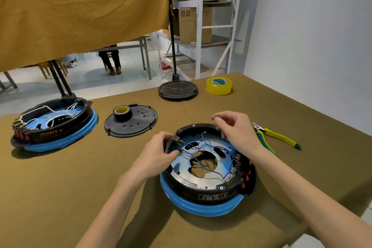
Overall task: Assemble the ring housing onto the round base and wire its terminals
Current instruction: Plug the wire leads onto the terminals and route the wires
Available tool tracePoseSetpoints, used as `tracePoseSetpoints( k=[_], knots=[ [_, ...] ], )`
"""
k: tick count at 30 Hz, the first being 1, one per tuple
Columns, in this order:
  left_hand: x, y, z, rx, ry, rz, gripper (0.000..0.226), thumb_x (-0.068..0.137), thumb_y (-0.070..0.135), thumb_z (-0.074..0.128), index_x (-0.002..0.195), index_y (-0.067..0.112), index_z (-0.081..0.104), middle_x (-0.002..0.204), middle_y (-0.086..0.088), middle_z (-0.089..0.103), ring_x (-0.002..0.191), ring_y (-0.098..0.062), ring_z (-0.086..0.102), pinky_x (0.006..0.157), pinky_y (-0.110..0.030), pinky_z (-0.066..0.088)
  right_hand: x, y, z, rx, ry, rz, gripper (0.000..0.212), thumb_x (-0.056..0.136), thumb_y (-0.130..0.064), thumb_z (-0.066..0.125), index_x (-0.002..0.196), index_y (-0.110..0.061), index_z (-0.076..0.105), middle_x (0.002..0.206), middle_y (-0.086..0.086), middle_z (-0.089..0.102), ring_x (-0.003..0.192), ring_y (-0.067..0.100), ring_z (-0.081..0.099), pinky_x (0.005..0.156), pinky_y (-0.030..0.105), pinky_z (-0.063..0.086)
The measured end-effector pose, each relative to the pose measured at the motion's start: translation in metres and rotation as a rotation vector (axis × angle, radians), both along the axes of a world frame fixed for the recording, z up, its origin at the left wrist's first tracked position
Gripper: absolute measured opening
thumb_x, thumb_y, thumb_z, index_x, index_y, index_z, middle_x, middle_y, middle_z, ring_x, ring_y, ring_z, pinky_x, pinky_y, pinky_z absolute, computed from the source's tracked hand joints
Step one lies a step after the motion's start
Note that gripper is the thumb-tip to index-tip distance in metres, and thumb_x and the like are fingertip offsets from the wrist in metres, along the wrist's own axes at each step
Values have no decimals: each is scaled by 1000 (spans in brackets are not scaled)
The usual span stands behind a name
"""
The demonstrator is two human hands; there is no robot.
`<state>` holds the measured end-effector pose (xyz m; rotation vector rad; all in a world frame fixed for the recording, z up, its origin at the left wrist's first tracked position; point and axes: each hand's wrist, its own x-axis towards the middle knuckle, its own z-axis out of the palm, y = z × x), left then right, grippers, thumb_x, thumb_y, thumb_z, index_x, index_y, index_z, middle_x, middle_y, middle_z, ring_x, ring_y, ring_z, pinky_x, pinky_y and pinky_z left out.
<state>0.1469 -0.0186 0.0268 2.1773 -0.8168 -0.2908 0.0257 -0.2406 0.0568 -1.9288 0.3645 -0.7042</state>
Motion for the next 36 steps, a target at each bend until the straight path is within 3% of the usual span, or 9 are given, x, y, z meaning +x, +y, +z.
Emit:
tracePoseSetpoints(
  k=[4,7,13,17,21,25,29,32,36],
  knots=[
    [13,3,14,-3,12,-175,40,100,14,62,138,27,61,128,11,65,123,-8,60,94,-26,57,-3,-13,-8,-385,69,-97,15,101,-19,61,104,-19,76,93,-9,71,83,1,62,72,11,42],
    [20,-6,31,27,-79,-259,40,97,23,71,136,27,66,136,12,64,126,-5,58,106,-34,51,-5,-18,-9,-509,108,-40,14,101,-18,60,106,-17,74,98,-5,68,89,8,60,77,11,40],
    [-17,5,20,-60,-41,70,47,101,51,54,136,20,53,125,6,60,103,-3,59,82,-22,48,-3,-7,-3,-608,177,166,12,106,-20,52,106,-16,63,95,-4,65,89,14,56,79,33,45],
    [-59,20,-12,-66,30,101,55,106,46,47,152,20,30,135,6,48,119,-12,51,96,-28,42,-4,4,-2,-584,204,212,13,107,-18,50,108,-11,61,89,6,67,81,25,59,77,44,47],
    [-43,14,-7,-185,0,79,36,110,26,45,145,20,51,121,13,60,113,-7,58,88,-22,48,-19,5,-4,-568,195,46,15,107,-21,49,105,-12,61,81,7,66,74,27,60,68,44,46],
    [-13,-5,15,-220,-142,27,26,107,17,52,126,18,70,117,8,71,109,1,63,94,-19,52,-45,5,-2,-918,355,-254,15,105,-25,46,101,-14,55,74,5,60,66,29,57,51,36,35],
    [-25,-2,11,-232,-18,187,25,109,28,46,126,18,62,112,8,65,106,-8,63,85,-22,50,-45,15,10,-971,124,-123,12,103,-15,51,97,-9,59,83,6,61,77,27,52,63,37,37],
    [-64,26,-13,-235,115,144,25,105,41,51,129,34,52,117,21,62,102,11,59,81,-15,45,-28,17,7,-963,195,21,16,107,-17,44,100,-8,56,88,9,60,80,28,50,72,40,39],
    [-79,27,-26,-398,164,100,32,106,30,53,137,37,51,122,23,65,110,7,62,86,-18,52,-23,16,-3,-1000,322,-6,19,108,-22,39,102,-9,51,85,11,58,78,32,53,68,44,42]
  ],
)
